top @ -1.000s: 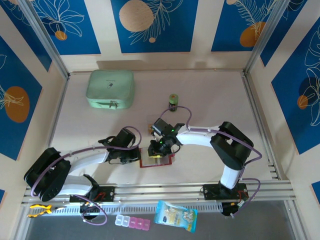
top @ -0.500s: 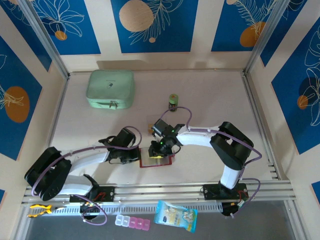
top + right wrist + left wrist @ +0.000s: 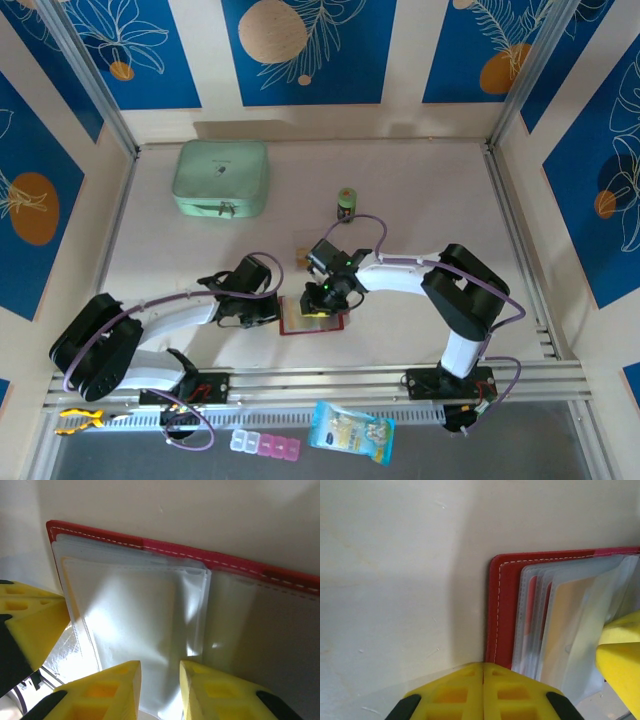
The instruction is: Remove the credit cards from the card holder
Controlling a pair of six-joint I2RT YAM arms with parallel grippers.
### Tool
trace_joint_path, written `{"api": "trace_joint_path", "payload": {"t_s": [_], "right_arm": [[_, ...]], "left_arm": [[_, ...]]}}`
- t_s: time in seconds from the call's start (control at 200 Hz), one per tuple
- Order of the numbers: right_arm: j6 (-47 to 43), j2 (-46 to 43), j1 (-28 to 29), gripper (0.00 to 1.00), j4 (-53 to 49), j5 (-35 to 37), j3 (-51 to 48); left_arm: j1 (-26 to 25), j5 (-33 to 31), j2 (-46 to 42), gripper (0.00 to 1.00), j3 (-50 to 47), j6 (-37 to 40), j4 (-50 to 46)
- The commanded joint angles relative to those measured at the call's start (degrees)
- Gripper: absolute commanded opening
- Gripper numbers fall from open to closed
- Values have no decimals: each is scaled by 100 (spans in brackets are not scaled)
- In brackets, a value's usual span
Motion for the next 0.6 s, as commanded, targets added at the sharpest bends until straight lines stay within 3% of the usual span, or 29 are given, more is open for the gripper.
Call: {"api": "trace_joint_path", "payload": {"t_s": [0.0, 0.33, 0.595], "right_arm": [[12, -71, -36, 28, -132, 60, -171], [104, -176, -122, 28, 259, -140, -462], [114, -212, -190, 27, 478, -256, -664]], "left_arm": [[-36, -102, -9, 7, 223, 148, -262], [-40, -128, -443, 12, 510, 141, -415], [-91, 179, -403, 26, 444, -73, 116]]}}
